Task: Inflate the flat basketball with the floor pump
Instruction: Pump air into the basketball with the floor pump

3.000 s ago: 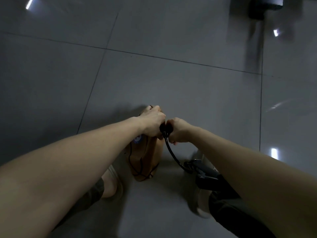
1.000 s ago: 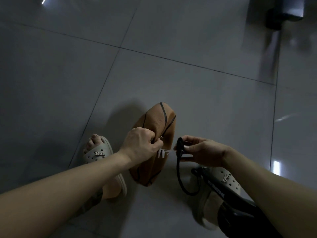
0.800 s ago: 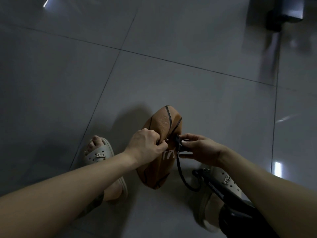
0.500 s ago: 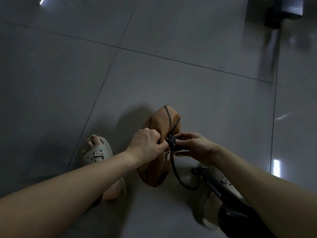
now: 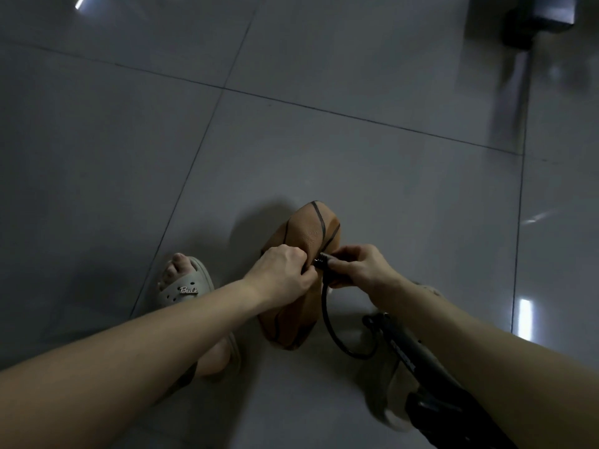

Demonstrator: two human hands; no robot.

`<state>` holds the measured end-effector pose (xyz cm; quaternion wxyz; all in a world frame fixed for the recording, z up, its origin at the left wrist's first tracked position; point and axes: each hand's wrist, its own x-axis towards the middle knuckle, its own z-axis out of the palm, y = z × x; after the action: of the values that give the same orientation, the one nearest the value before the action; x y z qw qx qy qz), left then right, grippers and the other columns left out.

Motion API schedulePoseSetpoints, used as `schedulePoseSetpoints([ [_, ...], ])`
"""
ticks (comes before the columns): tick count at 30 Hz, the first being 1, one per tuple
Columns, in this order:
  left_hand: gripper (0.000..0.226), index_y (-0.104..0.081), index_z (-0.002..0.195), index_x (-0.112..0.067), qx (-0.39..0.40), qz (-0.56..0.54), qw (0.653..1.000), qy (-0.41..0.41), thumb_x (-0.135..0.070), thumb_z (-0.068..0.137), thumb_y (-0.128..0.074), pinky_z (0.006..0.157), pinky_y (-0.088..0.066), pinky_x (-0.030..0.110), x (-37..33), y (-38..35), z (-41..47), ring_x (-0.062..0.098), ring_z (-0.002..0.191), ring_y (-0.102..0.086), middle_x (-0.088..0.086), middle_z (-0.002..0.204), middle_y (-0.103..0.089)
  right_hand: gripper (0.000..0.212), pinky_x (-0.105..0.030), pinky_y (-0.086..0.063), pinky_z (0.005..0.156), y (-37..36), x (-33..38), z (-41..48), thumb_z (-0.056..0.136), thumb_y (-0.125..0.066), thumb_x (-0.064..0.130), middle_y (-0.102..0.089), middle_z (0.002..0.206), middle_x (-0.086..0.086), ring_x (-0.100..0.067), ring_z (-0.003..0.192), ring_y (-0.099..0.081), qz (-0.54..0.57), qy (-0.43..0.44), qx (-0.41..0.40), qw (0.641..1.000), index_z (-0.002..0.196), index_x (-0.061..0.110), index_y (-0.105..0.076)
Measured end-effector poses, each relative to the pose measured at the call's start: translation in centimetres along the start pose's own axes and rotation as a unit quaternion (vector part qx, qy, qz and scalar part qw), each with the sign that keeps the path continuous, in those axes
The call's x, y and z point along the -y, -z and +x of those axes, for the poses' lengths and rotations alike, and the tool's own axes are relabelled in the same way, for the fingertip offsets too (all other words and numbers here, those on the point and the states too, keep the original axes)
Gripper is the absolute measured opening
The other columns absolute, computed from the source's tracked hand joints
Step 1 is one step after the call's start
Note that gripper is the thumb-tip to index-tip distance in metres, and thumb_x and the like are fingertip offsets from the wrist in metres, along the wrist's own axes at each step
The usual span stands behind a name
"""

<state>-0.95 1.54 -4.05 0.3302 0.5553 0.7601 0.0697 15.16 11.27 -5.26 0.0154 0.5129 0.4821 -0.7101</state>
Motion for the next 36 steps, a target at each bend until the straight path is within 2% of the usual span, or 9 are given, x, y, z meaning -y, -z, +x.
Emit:
schedulePoseSetpoints([
  [4, 0.043, -0.049, 0.060, -0.016, 0.015, -0.026, 1.000, 0.005, -0.036, 0.097, -0.056, 0.048, -0.028, 0.024, 0.1, 0.0, 0.1, 0.009, 0.053, -0.048, -0.004, 0.058, -0.050, 0.012, -0.036, -0.062, 0.077, 0.0, 0.1, 0.1, 0.095, -0.063, 0.008, -0.075, 0.092, -0.014, -0.021, 0.077, -0.074, -0.002, -0.013, 0.000, 1.000, 0.104, 0.002, -0.068],
  [8, 0.045, -0.049, 0.058, -0.012, -0.005, -0.045, 0.998, 0.032, -0.035, 0.096, -0.057, 0.047, -0.028, 0.026, 0.0, -0.3, 0.1, 0.011, 0.050, -0.048, -0.001, 0.055, -0.049, 0.018, -0.033, -0.062, 0.072, 0.5, 0.4, 0.0, 0.096, -0.062, 0.010, -0.074, 0.097, -0.016, -0.023, 0.077, -0.075, -0.007, -0.032, 0.024, 0.999, 0.111, 0.002, -0.066],
  [15, 0.047, -0.048, 0.056, -0.014, -0.026, -0.047, 0.996, 0.065, -0.035, 0.096, -0.058, 0.046, -0.028, 0.024, -0.4, -0.2, 0.2, 0.010, 0.050, -0.048, -0.001, 0.054, -0.050, 0.016, -0.041, -0.062, 0.076, 1.2, 1.0, -0.4, 0.095, -0.063, 0.008, -0.073, 0.097, -0.016, -0.028, 0.080, -0.075, -0.068, -0.021, 0.039, 0.997, 0.110, 0.003, -0.064],
  [20, 0.045, -0.050, 0.062, -0.017, 0.014, -0.066, 0.996, 0.064, -0.040, 0.101, -0.054, 0.049, -0.032, 0.027, -0.5, 0.0, 0.0, 0.013, 0.056, -0.052, 0.000, 0.062, -0.054, 0.009, -0.039, -0.062, 0.074, 0.4, 0.5, -0.4, 0.097, -0.059, 0.007, -0.072, 0.093, -0.014, -0.025, 0.078, -0.074, -0.106, 0.008, 0.034, 0.994, 0.105, 0.007, -0.063],
  [24, 0.047, -0.052, 0.067, -0.014, 0.042, -0.096, 0.992, 0.066, -0.044, 0.102, -0.051, 0.055, -0.037, 0.031, -0.2, 0.0, -0.2, 0.017, 0.061, -0.056, 0.003, 0.066, -0.058, 0.019, -0.039, -0.053, 0.066, -0.3, 0.8, -0.2, 0.097, -0.047, 0.004, -0.068, 0.083, -0.015, -0.028, 0.069, -0.063, -0.147, 0.006, 0.018, 0.989, 0.102, 0.000, -0.065],
  [27, 0.047, -0.052, 0.068, -0.013, 0.050, -0.100, 0.991, 0.071, -0.044, 0.103, -0.048, 0.056, -0.035, 0.032, -0.3, 0.1, -0.2, 0.019, 0.066, -0.057, 0.003, 0.069, -0.058, 0.035, -0.033, -0.042, 0.057, -0.8, 1.2, 0.4, 0.098, -0.052, 0.026, -0.058, 0.077, -0.014, -0.021, 0.062, -0.052, -0.147, -0.006, -0.022, 0.989, 0.090, -0.004, -0.067],
  [29, 0.045, -0.053, 0.070, -0.015, 0.056, -0.094, 0.991, 0.074, -0.043, 0.104, -0.047, 0.056, -0.034, 0.031, -0.4, 0.2, -0.2, 0.018, 0.069, -0.058, 0.003, 0.071, -0.059, 0.049, -0.023, -0.040, 0.051, -0.7, 1.6, 0.6, 0.092, -0.063, 0.047, -0.058, 0.072, -0.007, -0.013, 0.058, -0.050, -0.143, -0.012, -0.033, 0.989, 0.092, -0.002, -0.071],
  [30, 0.044, -0.054, 0.070, -0.015, 0.058, -0.089, 0.992, 0.074, -0.043, 0.104, -0.047, 0.055, -0.034, 0.030, -0.4, 0.3, -0.2, 0.018, 0.069, -0.058, 0.002, 0.072, -0.060, 0.050, -0.020, -0.039, 0.049, -0.7, 1.9, 0.7, 0.090, -0.067, 0.047, -0.057, 0.070, -0.005, -0.011, 0.056, -0.050, -0.135, -0.015, -0.030, 0.990, 0.095, -0.002, -0.072],
  [36, 0.047, -0.053, 0.068, -0.013, 0.059, -0.093, 0.991, 0.072, -0.042, 0.104, -0.048, 0.054, -0.033, 0.027, -0.3, 0.2, 0.2, 0.016, 0.066, -0.057, 0.003, 0.070, -0.059, 0.018, -0.015, -0.038, 0.044, -0.9, 3.0, 1.2, 0.094, -0.058, 0.009, -0.058, 0.069, -0.002, -0.006, 0.053, -0.051, -0.187, 0.017, 0.010, 0.982, 0.098, -0.002, -0.071],
])
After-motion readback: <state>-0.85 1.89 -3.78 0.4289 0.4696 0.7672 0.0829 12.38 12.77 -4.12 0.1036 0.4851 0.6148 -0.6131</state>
